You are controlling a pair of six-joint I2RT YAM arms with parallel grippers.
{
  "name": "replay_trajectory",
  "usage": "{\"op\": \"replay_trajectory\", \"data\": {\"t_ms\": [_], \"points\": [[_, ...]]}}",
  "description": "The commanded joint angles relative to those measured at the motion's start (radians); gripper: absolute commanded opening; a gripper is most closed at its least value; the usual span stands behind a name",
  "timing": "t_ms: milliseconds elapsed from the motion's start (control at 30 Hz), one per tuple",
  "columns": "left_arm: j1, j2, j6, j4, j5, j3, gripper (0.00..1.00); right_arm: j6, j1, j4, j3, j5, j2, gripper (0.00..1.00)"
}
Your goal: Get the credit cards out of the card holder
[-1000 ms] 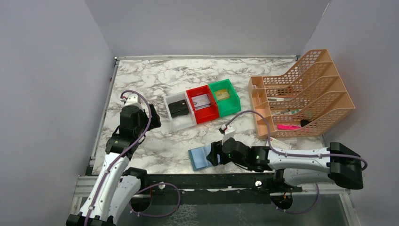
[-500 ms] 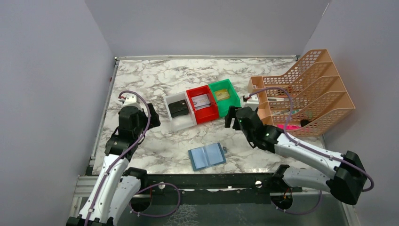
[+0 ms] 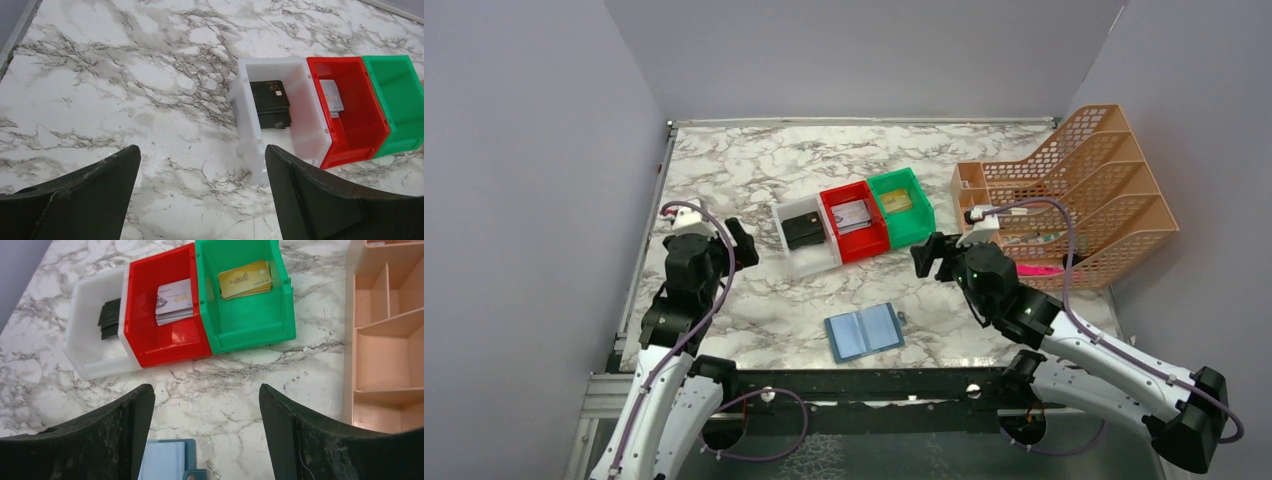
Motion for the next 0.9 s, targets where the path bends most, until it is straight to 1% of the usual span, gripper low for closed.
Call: {"op": "replay_trajectory", "data": {"t_ms": [0,300,500,867], "points": [[0.005,-0.034,0.005,0.043,-0.031,0.012,0.99,0.018,0.003,0.003,-0.034,-0.024,0.015,0.81],[0.005,-0.08,0.013,0.058,-0.023,0.0,0.99,0.046,0.003,-0.017,-0.004,-0.053,0.096,0.81],[0.005,-0.108,0.017,0.067,-0.019,-0.007,0.99,0.055,0.003,-0.027,-0.01,-0.047,0.076,0.81],[0.005,-0.098,0.02,0.073,-0.012,-0.009,0.99,0.08,0.003,-0.035,-0.022,-0.044,0.062,0.81]]}}
